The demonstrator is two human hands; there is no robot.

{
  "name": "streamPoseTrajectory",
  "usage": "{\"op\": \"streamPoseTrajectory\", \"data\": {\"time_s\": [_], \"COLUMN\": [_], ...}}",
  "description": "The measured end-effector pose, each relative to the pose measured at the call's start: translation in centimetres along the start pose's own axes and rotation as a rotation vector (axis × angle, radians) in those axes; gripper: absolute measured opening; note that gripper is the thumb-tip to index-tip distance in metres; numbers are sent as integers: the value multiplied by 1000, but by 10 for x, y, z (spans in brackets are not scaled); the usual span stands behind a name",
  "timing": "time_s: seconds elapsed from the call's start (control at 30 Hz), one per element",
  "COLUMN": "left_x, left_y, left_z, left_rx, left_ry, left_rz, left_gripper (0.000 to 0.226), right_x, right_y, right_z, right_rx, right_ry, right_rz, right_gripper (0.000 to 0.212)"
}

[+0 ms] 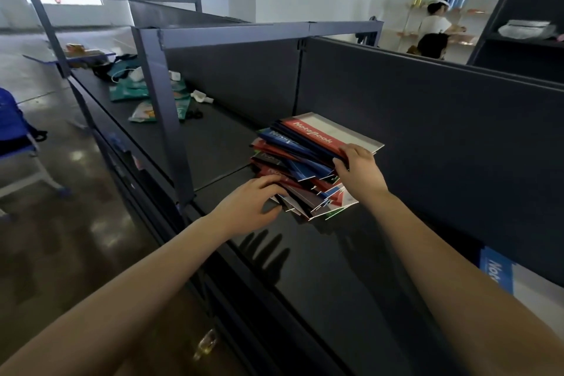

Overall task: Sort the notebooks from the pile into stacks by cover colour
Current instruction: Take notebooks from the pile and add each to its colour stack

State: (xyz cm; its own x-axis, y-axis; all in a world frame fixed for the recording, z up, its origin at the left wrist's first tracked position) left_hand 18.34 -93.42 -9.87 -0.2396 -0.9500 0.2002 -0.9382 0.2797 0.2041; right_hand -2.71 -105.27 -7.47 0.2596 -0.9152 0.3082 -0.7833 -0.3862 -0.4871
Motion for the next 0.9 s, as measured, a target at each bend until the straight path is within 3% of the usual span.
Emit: {"op": "streamPoseTrajectory", "data": {"time_s": [0.37,0.5,0.6,0.7,0.9], "left_x": [20,25,26,29,32], "left_y": [-5,3,14,25,47], "left_z": [7,3,-3,-7,3], "left_rx": [-130,-435,-789,-1127,-1459], "left_ry": [18,118,233,324,307], "left_rz": [22,-61,-192,-325,-465], "left_gripper": [41,47,52,51,66], "right_x": [2,-6,-20,-37,-73], "right_y": [-1,-2,-8,-18,-38], "right_z": [-6,-6,-8,-8,3], "right_rx": [-170,-192,-194,-207,-140], "right_ry": [202,295,374,441,594], "right_rz": [-115,-200,-304,-394,-546], "right_gripper": [35,37,46,40,30]}}
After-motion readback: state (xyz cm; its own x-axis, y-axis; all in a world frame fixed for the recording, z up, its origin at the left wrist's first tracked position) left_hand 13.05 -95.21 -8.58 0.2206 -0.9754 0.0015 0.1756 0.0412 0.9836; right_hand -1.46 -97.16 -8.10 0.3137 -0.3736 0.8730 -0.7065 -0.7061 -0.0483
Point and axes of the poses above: each hand's wrist, its own x-axis towards the middle knuckle, its own z-axis out of the palm, y = z × x, the point moved 2 cm from there along x, towards the middle knuckle, and after that the axes turned 6 degrees about x, right-handed, at the moved point
